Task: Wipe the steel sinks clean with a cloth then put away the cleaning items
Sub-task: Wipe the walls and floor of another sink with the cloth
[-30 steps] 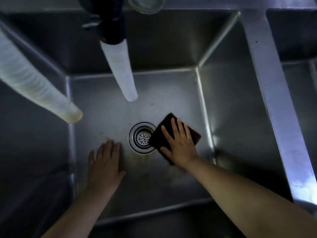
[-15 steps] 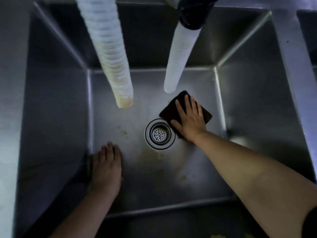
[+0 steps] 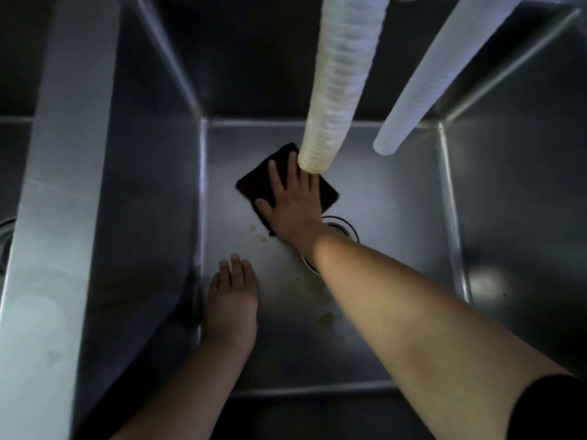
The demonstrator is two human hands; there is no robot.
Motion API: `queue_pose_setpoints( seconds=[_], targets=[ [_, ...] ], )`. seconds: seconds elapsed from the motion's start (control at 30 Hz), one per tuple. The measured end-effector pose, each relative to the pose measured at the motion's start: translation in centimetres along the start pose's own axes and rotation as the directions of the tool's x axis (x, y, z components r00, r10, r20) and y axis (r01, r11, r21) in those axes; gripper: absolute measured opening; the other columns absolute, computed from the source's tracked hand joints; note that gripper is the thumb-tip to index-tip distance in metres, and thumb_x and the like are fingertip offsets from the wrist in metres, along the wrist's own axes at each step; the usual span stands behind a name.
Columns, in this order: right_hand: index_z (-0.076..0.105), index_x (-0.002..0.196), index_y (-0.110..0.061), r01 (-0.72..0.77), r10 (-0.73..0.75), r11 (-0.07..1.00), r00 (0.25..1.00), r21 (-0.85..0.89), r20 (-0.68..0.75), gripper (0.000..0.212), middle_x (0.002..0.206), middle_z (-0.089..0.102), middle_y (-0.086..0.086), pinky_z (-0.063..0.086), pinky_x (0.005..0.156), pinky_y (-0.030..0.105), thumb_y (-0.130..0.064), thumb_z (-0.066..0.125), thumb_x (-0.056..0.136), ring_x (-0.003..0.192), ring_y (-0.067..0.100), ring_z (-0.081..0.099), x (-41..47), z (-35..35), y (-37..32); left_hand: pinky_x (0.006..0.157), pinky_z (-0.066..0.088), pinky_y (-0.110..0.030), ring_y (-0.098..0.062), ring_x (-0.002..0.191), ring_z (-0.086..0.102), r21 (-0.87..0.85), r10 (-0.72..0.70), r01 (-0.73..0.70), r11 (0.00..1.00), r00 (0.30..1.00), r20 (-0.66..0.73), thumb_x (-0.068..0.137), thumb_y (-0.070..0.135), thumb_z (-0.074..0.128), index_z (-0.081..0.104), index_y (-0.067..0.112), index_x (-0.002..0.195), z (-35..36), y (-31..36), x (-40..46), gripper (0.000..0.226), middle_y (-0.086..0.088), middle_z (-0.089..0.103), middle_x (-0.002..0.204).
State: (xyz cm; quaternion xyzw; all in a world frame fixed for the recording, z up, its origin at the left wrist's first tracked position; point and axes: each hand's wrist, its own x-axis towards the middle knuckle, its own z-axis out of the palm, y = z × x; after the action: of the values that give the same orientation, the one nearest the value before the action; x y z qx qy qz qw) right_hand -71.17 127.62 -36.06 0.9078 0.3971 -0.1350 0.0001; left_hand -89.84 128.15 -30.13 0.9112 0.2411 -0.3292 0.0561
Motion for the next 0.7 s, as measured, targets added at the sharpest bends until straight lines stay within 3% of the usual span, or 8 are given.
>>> queue_pose_setpoints(
  seconds=[0.17, 0.3, 0.43, 0.53, 0.7],
  targets=[
    [0.002, 0.151, -0.025, 0.199, -0.197, 0.98, 0.979, -0.029, 0.051, 0.076, 0.157, -0.005, 0.018, -0.009, 0.114, 0.048, -0.062, 0.029, 0.09, 0.144, 0.035, -0.008, 0.1, 1.0, -4.8, 0.117, 0.011, -0.041, -0.033, 0.145, 0.005, -0.002, -0.017, 0.017, 1.0, 0.999, 0.031, 0.081, 0.029, 0.068, -0.005, 0.001, 0.148, 0.2, 0.0, -0.2, 0.103, -0.02, -0.003, 0.157],
    [0.008, 0.151, -0.029, 0.288, -0.288, 0.955, 0.957, -0.063, 0.016, 0.07, 0.159, 0.001, 0.011, -0.006, 0.116, 0.043, -0.06, 0.03, 0.092, 0.145, 0.03, -0.002, 1.1, 0.2, -1.4, 0.116, 0.012, -0.043, -0.031, 0.146, 0.002, 0.001, -0.021, 0.021, 1.0, 0.999, 0.045, 0.079, 0.034, 0.069, -0.006, 0.004, 0.148, 0.2, -0.3, -0.2, 0.106, -0.017, -0.006, 0.157],
    [0.011, 0.15, -0.029, 0.104, -0.104, 0.994, 0.994, -0.03, -0.03, 0.069, 0.158, 0.01, 0.01, 0.0, 0.116, 0.043, -0.061, 0.027, 0.091, 0.144, 0.031, 0.007, 1.3, -1.1, 5.4, 0.117, 0.015, -0.045, -0.031, 0.146, -0.001, -0.035, -0.034, 0.037, 0.999, 0.998, 0.061, 0.081, 0.031, 0.066, -0.007, 0.005, 0.148, -0.1, -0.2, -0.3, 0.103, -0.016, -0.01, 0.157],
    [0.009, 0.151, -0.029, -0.049, 0.048, 0.998, 0.998, -0.033, -0.034, 0.071, 0.159, 0.005, 0.01, 0.001, 0.117, 0.043, -0.061, 0.027, 0.09, 0.145, 0.031, 0.002, 0.9, -1.9, 11.3, 0.116, 0.017, -0.047, -0.032, 0.146, -0.001, -0.031, -0.052, 0.054, 0.998, 0.997, 0.057, 0.086, 0.025, 0.06, -0.007, 0.005, 0.148, 0.0, 0.1, -0.3, 0.093, -0.016, -0.011, 0.157],
    [0.003, 0.151, -0.022, -0.395, 0.394, 0.919, 0.918, 0.003, -0.048, 0.07, 0.159, -0.001, 0.013, -0.006, 0.117, 0.043, -0.056, 0.026, 0.094, 0.145, 0.029, -0.006, 0.2, -2.7, 18.2, 0.115, 0.017, -0.05, -0.034, 0.145, -0.001, -0.04, -0.061, 0.063, 0.997, 0.997, 0.041, 0.09, 0.015, 0.053, -0.007, 0.003, 0.148, 0.8, -0.1, 0.2, 0.084, -0.017, -0.011, 0.157]
  ],
)
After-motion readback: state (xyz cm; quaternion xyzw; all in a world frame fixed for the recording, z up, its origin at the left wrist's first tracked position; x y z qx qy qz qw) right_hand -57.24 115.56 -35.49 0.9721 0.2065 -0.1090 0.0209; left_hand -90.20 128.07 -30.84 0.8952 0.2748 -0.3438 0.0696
